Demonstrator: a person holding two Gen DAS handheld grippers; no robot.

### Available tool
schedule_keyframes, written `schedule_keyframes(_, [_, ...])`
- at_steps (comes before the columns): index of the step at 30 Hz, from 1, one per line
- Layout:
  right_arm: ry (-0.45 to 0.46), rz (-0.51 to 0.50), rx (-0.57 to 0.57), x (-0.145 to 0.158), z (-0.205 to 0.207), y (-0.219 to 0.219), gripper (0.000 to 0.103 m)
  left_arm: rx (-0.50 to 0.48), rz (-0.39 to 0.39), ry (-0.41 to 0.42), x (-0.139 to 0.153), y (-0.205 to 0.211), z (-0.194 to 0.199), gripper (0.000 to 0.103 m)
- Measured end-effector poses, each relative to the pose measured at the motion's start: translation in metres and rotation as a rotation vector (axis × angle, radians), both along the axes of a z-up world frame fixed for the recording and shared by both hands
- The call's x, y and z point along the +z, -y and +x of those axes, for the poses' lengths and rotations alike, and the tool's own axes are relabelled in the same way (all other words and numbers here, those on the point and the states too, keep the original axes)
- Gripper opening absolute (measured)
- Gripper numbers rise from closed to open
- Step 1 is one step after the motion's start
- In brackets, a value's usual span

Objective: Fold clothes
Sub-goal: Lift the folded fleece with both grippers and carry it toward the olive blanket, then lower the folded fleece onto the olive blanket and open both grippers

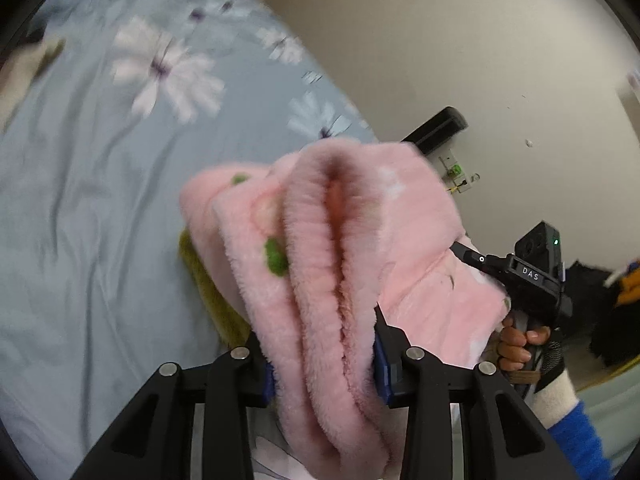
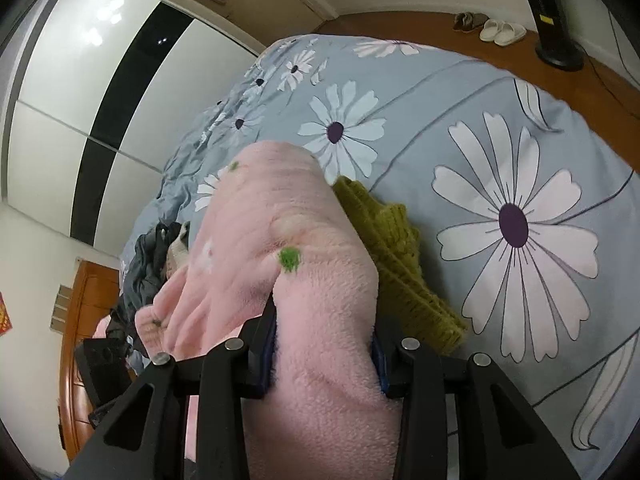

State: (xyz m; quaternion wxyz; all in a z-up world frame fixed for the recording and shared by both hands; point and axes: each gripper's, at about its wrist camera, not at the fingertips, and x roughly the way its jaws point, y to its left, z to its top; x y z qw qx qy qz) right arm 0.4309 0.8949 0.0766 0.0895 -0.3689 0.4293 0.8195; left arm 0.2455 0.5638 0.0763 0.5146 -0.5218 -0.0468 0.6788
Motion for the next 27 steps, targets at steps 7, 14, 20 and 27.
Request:
schedule_keyframes(7, [-0.130, 0.146, 0.086, 0.087, -0.007, 0.012, 0.039, -0.044, 0.088, -0.049, 0.060, -0.009, -0.005, 0.038])
schedule_keyframes(14, [-0.117, 0.116, 0.081, 0.085, -0.011, -0.001, 0.039, -0.016, 0.094, 0.140, 0.031, 0.010, 0.000, 0.038])
schedule_keyframes(20, [0.049, 0.047, 0.078, 0.006, -0.030, -0.001, 0.039, 0.078, -0.002, 0.157, -0.035, 0.026, 0.006, 0.038])
schedule_keyframes(27, [0.065, 0.018, 0.039, -0.011, -0.016, -0.004, 0.047, 0.061, -0.031, 0.146, -0.027, 0.015, 0.000, 0.041])
